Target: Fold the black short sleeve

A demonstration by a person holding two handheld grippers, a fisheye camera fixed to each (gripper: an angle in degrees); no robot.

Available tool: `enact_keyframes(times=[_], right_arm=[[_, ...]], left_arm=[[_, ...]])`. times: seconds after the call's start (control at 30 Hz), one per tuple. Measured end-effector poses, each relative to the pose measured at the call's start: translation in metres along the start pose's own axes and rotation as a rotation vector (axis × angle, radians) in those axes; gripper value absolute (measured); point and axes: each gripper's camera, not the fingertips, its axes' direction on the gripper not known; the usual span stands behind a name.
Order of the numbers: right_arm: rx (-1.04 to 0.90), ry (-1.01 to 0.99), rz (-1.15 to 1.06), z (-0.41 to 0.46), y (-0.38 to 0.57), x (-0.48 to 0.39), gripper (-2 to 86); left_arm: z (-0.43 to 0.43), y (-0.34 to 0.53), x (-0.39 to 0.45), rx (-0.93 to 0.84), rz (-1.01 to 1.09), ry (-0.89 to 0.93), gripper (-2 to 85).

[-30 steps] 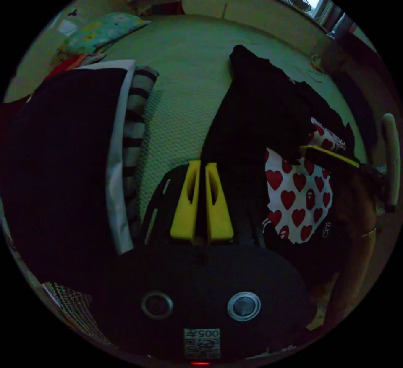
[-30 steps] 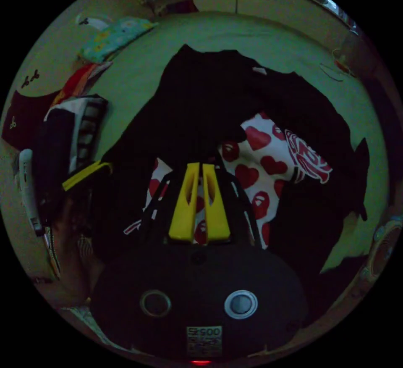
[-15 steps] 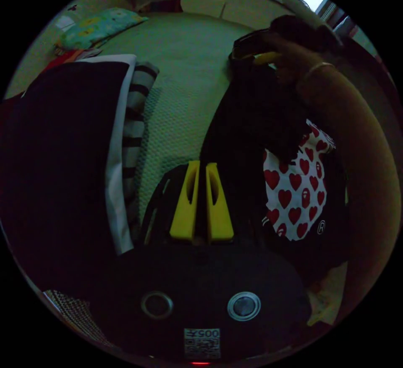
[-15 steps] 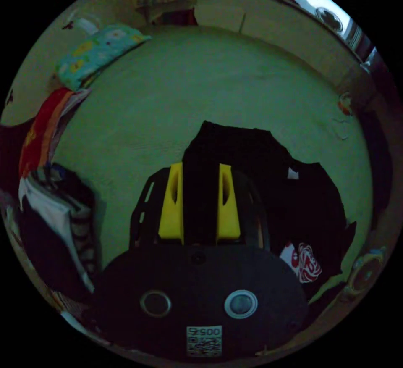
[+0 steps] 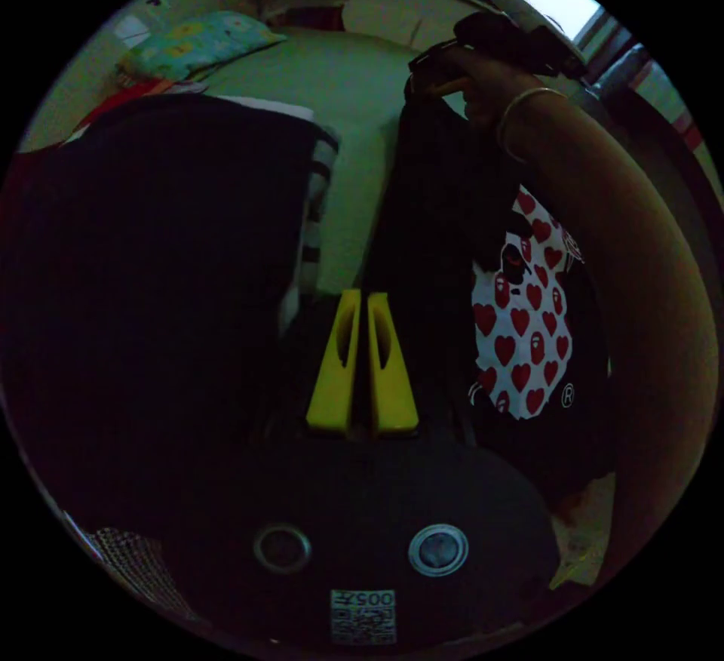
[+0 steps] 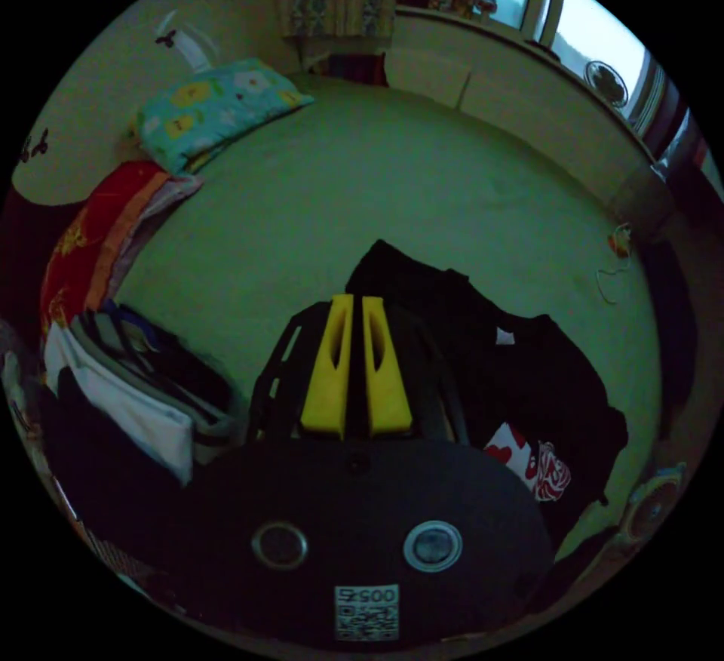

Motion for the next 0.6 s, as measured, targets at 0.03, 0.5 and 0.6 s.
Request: enact_keyframes(times=[0.03, 0.5, 0.6], right_arm=[[-0.006, 0.003, 0.016, -0.002, 0.003, -0.002, -1.1], [0.139, -0.014, -0.080, -0.219, 0.258, 0.118, 10.0], [0.097, 0.051, 0.032, -0.266, 0.352, 0.186, 10.7]], left_arm=[[-0.010, 0.009, -0.005, 0.010, -0.013, 0.007, 1.1], [-0.144, 0.133, -0.001, 0.088, 0.085, -0.043, 4.5], [-0.170, 0.165, 0.014, 0.064, 0.142, 0.005, 3.9]])
